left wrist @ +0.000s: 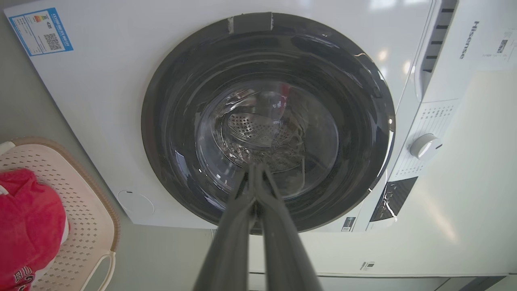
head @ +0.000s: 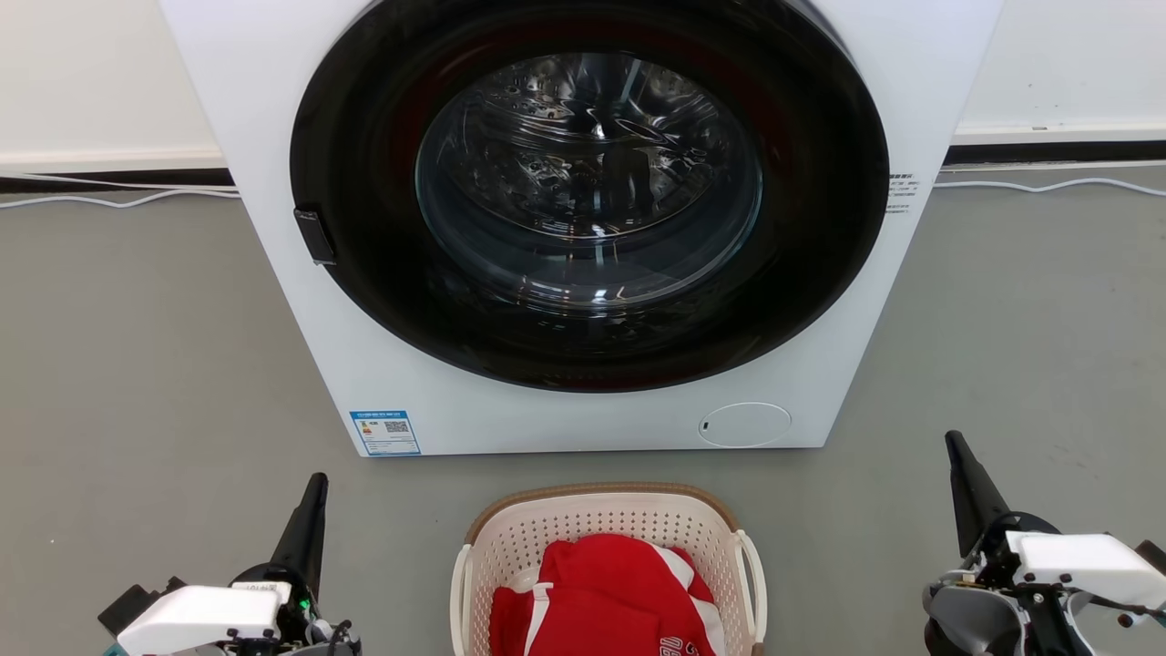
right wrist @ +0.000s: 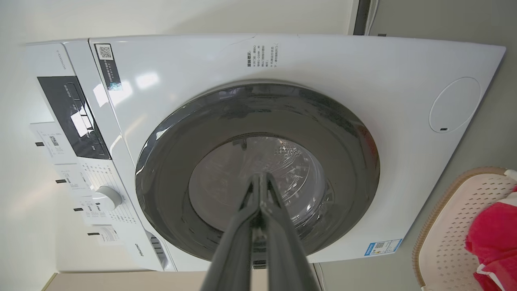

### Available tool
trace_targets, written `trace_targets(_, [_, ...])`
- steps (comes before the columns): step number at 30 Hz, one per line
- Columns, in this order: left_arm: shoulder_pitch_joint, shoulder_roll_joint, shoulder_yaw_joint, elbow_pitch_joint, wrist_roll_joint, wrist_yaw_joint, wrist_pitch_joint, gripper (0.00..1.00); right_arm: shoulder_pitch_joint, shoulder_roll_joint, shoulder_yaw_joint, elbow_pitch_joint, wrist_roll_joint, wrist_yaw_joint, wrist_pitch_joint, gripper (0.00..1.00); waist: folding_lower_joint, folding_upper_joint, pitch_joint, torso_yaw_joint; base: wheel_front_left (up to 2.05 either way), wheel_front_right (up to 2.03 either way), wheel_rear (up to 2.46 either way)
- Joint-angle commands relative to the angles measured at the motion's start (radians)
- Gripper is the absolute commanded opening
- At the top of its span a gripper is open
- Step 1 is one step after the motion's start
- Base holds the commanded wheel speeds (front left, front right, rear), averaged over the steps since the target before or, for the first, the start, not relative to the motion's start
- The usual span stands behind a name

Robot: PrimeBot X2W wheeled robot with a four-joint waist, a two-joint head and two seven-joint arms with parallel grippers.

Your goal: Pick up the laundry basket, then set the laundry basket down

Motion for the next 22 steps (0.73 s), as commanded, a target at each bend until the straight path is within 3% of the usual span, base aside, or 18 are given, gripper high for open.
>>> trace_targets(1, [-0.056,0.010,0.034,-0.032,-0.031,-0.006,0.011,0.00,-0.009,-0.003,0.015,-0.038,0.036,0.007,0.018,0.00,0.0000,-0.0001,0.000,0.001,0.00,0.00,0.00])
trace_targets(22, [-0.057,0.010,0.035,-0.032,-0.041,-0.006,0.013,0.00,-0.008,-0.003,0.015,-0.040,0.046,0.007,0.021,0.00,0.0000,-0.0001,0.000,0.001,0.00,0.00,0.00])
